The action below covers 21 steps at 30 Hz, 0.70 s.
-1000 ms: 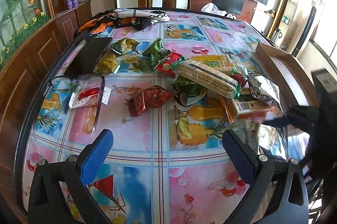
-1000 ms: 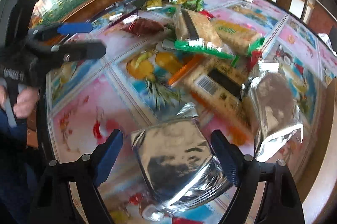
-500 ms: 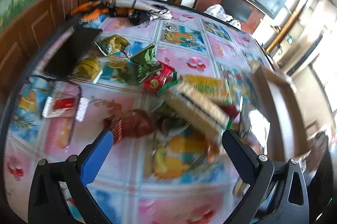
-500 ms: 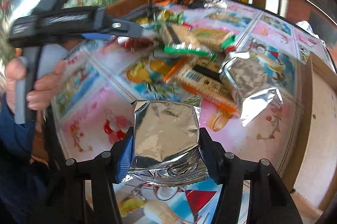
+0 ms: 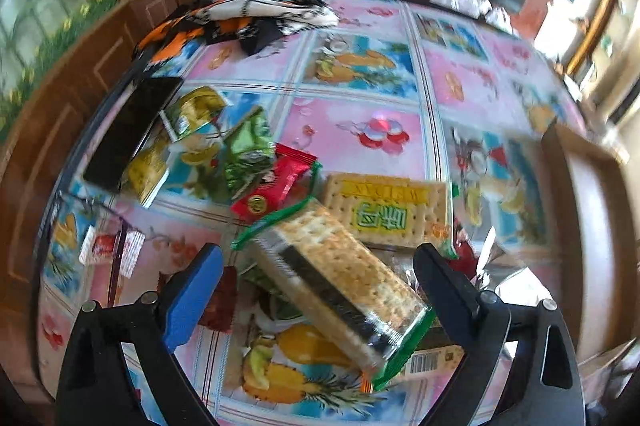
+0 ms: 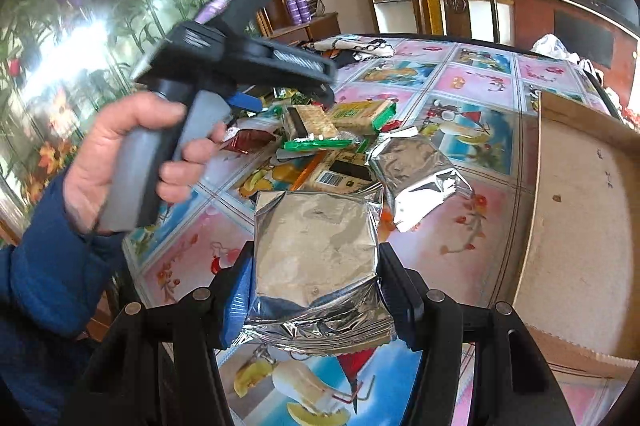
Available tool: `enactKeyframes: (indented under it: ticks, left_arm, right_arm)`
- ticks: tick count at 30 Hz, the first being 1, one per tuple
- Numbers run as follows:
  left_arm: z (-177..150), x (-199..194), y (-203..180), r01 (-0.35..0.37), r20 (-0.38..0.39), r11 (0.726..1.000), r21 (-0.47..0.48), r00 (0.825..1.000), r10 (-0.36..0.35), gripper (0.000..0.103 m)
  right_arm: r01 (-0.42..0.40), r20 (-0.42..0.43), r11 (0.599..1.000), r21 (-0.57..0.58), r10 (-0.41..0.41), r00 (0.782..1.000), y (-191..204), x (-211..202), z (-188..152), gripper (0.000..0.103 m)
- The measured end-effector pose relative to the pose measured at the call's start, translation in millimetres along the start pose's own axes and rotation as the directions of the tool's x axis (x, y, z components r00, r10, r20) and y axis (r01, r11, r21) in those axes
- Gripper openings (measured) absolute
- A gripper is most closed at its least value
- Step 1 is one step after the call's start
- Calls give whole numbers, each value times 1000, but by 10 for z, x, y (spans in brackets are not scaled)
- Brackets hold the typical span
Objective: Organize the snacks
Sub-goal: 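Grasp the long cracker roll with the left tool while the right tool holds the foil bag, then carry the cracker roll and foil bag toward the cardboard box with both tools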
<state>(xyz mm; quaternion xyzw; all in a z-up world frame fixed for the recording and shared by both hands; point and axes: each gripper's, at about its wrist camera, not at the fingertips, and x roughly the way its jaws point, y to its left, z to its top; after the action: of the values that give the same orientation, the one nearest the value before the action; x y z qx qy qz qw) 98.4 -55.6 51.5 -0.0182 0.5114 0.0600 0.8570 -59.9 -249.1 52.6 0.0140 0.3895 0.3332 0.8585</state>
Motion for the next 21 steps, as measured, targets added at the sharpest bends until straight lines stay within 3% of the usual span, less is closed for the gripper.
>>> enactKeyframes:
  ticks: [2,4,5,7,9,11,16,21]
  left_arm:
    - [-79,59,-35,-40,8,998,41,999,40,95]
    - [-152,91,-10,-43,17,997,70,999,42,81]
    - [-205,113,37,-37,14,996,80,999,36,76]
    - [-278,150,129,-8,6,997,74,1000,8,56]
    - [-366,171,225,43,0,997,69,999,-43,53]
    - [-448,191,312,80,0,995,60,997,-81,42]
    - [-506,156,385,92,32,994,61,995,-94,18]
    - [-525,128,422,133,36,989,61,990,-135,18]
  right_arm:
    - [1,11,1000,9,-1,1000,-42,-40,-31,63]
    - [-3,21,1000,16,3,1000,-91,-85,-54,63]
    - [-3,25,1000,22,3,1000,-116,-104,-69,63]
    - [-7,29,999,31,6,1000,-141,-128,-90,63]
    - [-3,35,999,43,1,999,-177,-140,-103,63]
    - [-4,39,999,50,2,999,-200,-144,-100,63]
    - [0,44,999,52,-3,999,-196,-142,-77,63]
    - [9,49,999,50,-11,999,-153,-154,-72,63]
